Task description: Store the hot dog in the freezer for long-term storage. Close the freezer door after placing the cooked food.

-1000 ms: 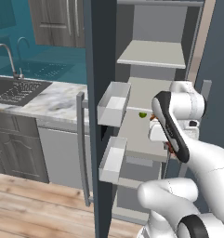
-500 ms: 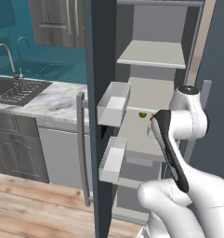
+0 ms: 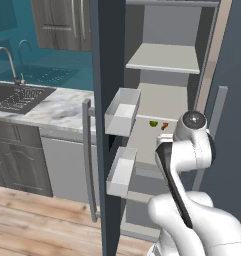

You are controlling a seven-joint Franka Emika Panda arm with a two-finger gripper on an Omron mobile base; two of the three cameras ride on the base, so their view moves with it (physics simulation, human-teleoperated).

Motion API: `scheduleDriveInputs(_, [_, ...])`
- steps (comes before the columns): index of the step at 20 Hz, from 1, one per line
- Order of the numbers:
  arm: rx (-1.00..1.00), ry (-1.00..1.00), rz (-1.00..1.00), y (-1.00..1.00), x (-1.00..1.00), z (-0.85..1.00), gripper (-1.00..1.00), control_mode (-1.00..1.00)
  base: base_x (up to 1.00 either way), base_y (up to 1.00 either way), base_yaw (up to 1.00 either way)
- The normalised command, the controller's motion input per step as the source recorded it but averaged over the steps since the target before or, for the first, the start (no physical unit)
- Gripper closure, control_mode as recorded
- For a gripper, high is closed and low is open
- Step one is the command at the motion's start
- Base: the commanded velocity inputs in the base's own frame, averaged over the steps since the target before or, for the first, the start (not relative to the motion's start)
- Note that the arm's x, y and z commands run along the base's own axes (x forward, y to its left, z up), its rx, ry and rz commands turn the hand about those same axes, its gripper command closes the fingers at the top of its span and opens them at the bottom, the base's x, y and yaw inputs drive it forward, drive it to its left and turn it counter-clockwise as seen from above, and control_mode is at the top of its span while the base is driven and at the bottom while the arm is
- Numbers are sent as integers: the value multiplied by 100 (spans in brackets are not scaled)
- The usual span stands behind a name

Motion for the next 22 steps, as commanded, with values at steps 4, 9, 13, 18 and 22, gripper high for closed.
scheduleDriveInputs(4, [0,-18,-10,-1,8,16,100,-100,0,0,0])
scheduleDriveInputs(9, [0,-14,-8,0,7,30,100,-100,0,0,0])
scheduleDriveInputs(13, [2,-13,-6,-1,1,36,100,-100,0,0,0])
scheduleDriveInputs(18, [4,0,0,-11,5,3,100,-100,0,0,0])
scheduleDriveInputs(22, [7,0,0,-10,11,3,100,-100,0,0,0])
